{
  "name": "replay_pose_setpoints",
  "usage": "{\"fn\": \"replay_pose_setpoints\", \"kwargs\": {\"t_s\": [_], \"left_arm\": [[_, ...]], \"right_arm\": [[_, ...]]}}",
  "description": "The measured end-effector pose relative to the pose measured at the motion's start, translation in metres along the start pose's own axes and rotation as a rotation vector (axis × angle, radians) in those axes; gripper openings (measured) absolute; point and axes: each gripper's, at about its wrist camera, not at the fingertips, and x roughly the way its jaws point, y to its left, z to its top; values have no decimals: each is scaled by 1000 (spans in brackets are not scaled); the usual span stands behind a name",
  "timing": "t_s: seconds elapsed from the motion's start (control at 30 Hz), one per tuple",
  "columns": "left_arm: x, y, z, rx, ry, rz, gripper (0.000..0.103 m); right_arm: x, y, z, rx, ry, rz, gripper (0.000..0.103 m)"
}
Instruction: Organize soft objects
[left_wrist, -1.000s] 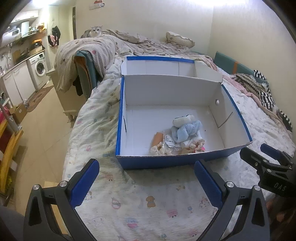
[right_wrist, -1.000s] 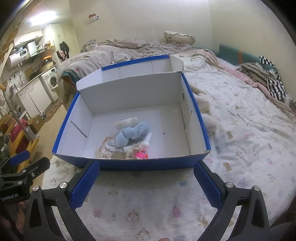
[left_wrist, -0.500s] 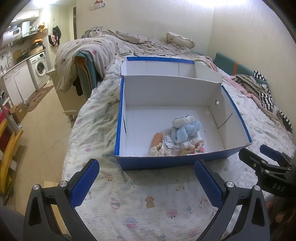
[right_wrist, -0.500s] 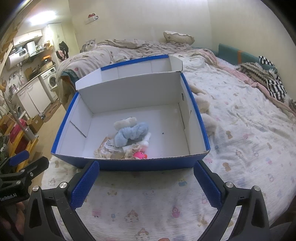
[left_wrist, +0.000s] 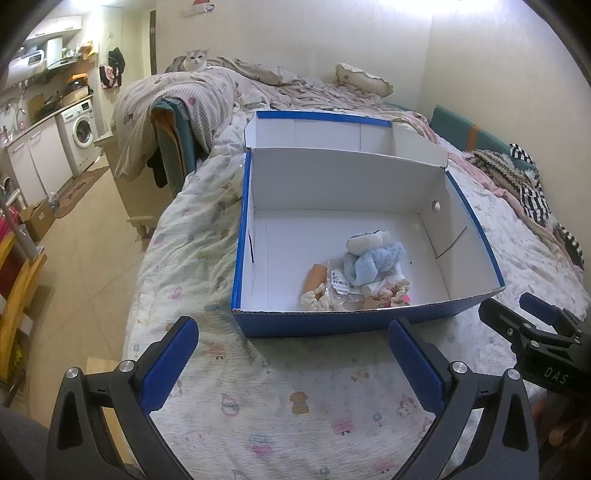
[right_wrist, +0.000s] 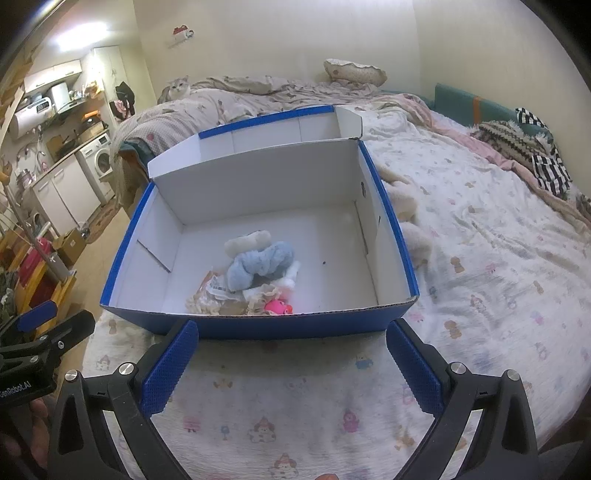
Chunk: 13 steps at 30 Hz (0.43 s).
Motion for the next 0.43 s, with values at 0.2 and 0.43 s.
{"fn": "replay_pose_setpoints", "kwargs": {"t_s": [0.2,0.43], "left_arm": [[1,0,-2,0,-1,0,102],[5,2,-3,-6,3,3,102]], "right_arm": [[1,0,-1,0,5,0,103],[1,1,-2,-1,3,0,103]]}}
